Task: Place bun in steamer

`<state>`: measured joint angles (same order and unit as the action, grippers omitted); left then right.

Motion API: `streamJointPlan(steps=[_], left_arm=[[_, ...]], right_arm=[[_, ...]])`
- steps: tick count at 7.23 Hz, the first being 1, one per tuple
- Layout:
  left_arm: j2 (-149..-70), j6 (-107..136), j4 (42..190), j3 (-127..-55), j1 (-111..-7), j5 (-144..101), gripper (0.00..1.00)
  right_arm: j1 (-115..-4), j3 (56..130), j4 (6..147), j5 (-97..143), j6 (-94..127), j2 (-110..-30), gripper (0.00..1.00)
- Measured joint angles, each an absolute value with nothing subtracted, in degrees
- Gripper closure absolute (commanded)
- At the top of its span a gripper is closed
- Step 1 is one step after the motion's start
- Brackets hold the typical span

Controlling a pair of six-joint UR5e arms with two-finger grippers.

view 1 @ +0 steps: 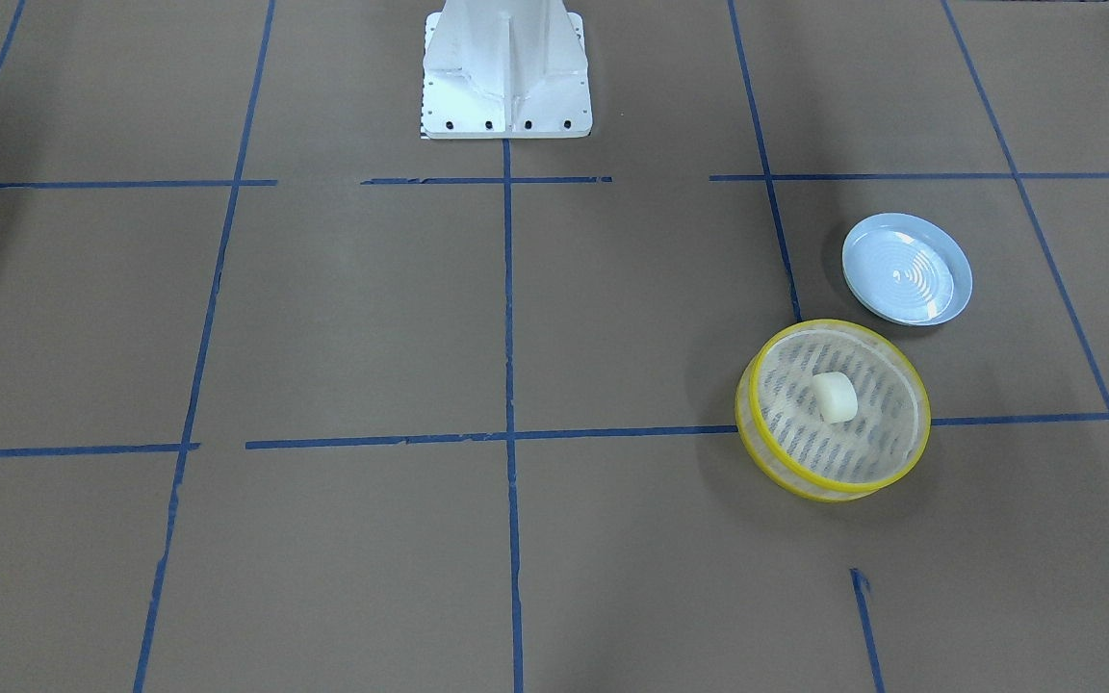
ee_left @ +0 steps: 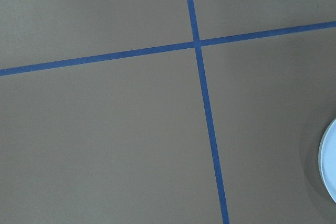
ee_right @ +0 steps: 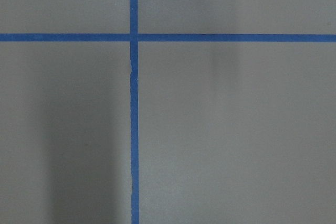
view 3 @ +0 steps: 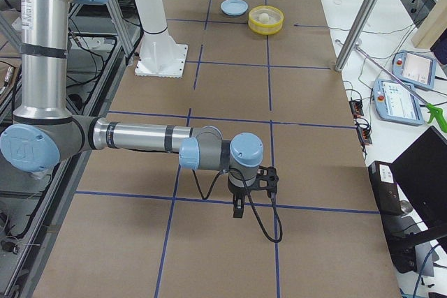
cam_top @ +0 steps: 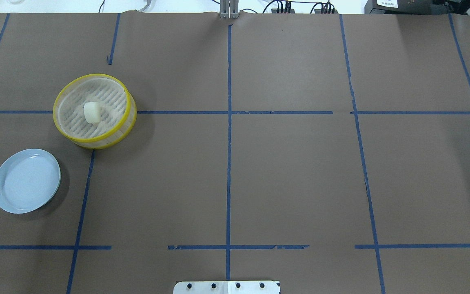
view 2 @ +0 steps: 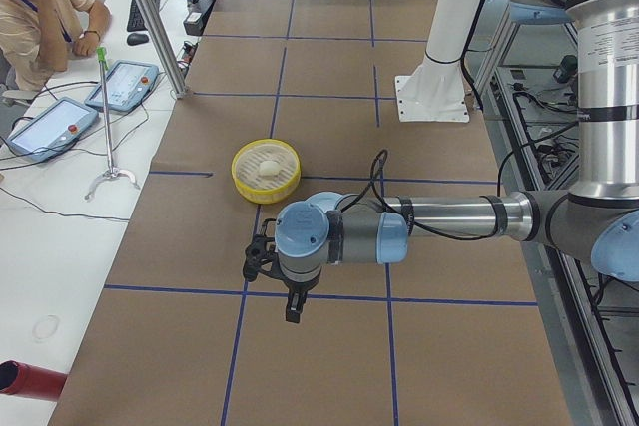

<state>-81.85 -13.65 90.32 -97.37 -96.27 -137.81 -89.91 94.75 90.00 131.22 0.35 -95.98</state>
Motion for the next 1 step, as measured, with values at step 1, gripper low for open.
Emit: streamJointPlan(steps=[1], left_arm=[[-81.8,-13.6,90.3,-97.4,-96.3,-137.8,0.00]], right_arm=[[-89.9,94.7,90.0,131.2,0.4,-96.0,0.00]])
